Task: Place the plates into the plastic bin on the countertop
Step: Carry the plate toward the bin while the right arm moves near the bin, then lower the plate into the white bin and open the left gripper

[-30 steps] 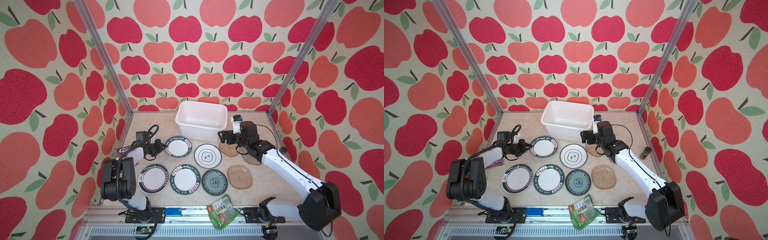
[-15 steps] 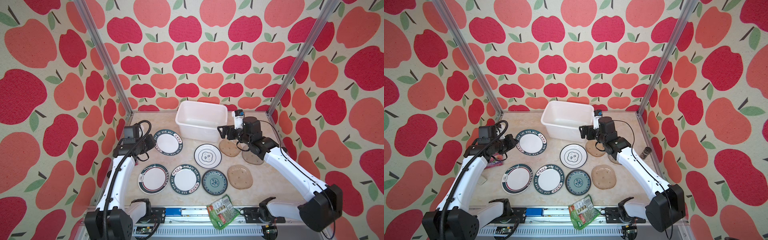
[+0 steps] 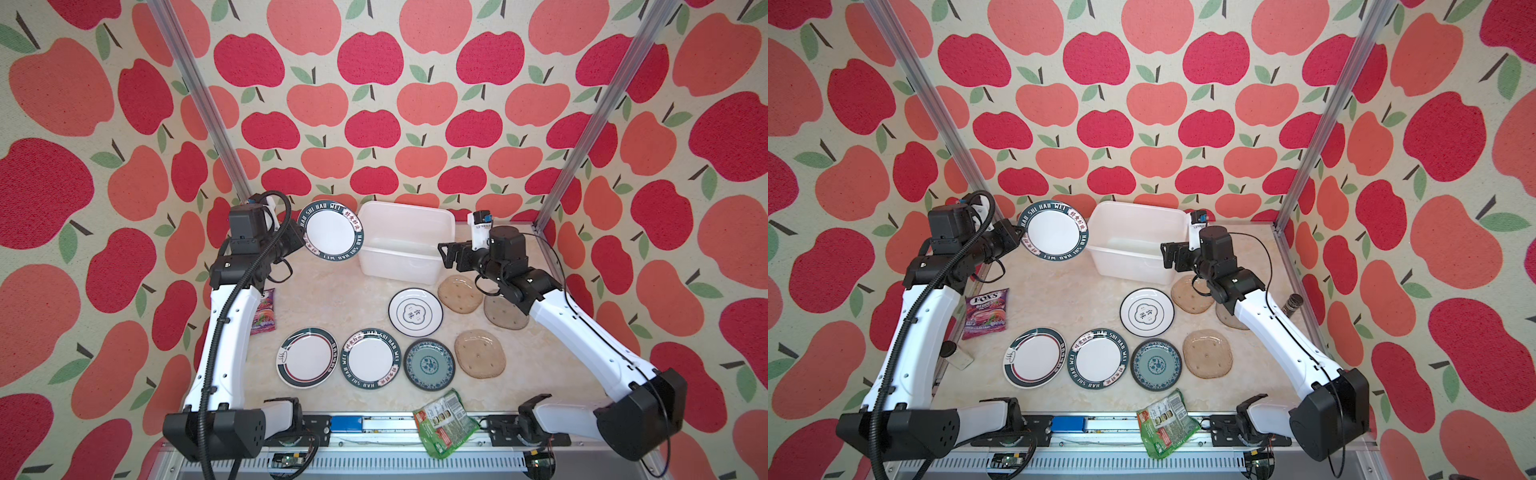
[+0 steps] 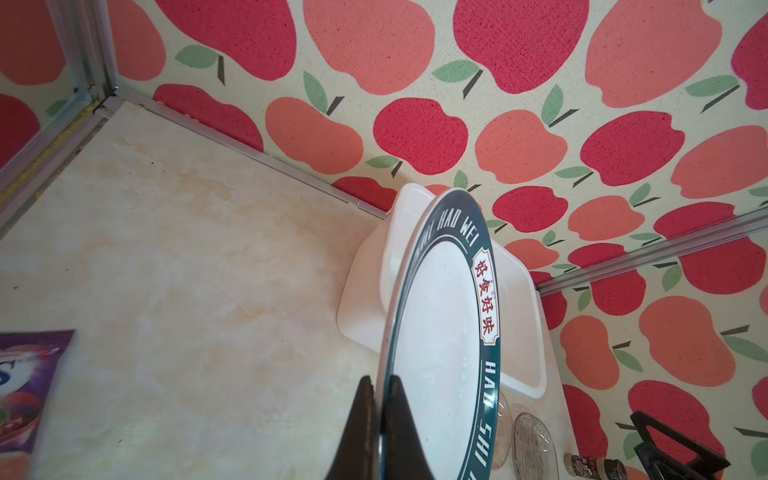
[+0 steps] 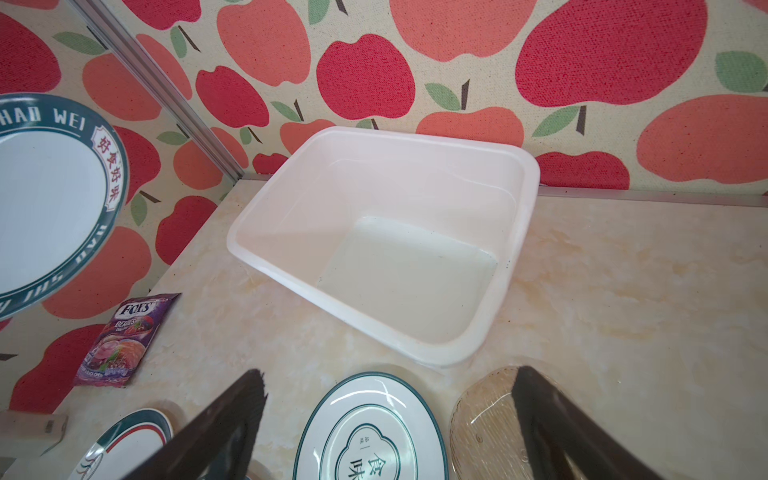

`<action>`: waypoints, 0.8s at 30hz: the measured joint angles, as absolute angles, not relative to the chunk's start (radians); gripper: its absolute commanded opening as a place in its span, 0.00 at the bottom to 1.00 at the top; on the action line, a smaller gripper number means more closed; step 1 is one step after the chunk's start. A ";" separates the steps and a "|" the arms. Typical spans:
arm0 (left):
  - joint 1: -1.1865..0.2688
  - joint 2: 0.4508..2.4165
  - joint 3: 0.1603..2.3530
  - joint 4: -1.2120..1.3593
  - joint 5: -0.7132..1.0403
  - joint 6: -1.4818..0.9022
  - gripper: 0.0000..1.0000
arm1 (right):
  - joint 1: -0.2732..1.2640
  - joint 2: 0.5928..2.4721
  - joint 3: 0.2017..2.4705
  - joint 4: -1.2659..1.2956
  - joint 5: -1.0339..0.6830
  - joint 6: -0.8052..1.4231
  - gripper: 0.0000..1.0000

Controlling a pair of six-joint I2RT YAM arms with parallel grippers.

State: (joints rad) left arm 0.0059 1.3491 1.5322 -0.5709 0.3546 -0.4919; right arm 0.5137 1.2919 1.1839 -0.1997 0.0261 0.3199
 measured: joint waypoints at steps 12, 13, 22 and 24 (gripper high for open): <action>-0.194 1.919 1.872 -0.481 0.427 -0.498 0.00 | 0.390 1.388 1.326 -0.292 0.074 0.339 0.91; -0.202 1.946 1.882 -0.488 0.430 -0.498 0.00 | 0.364 1.412 1.349 -0.305 0.064 0.346 0.91; -0.233 2.030 1.946 -0.517 0.454 -0.495 0.00 | 0.267 1.658 1.476 -0.345 -0.143 0.412 0.87; -0.233 2.040 1.964 -0.533 0.455 -0.494 0.00 | 0.268 1.693 1.481 -0.344 -0.186 0.427 0.87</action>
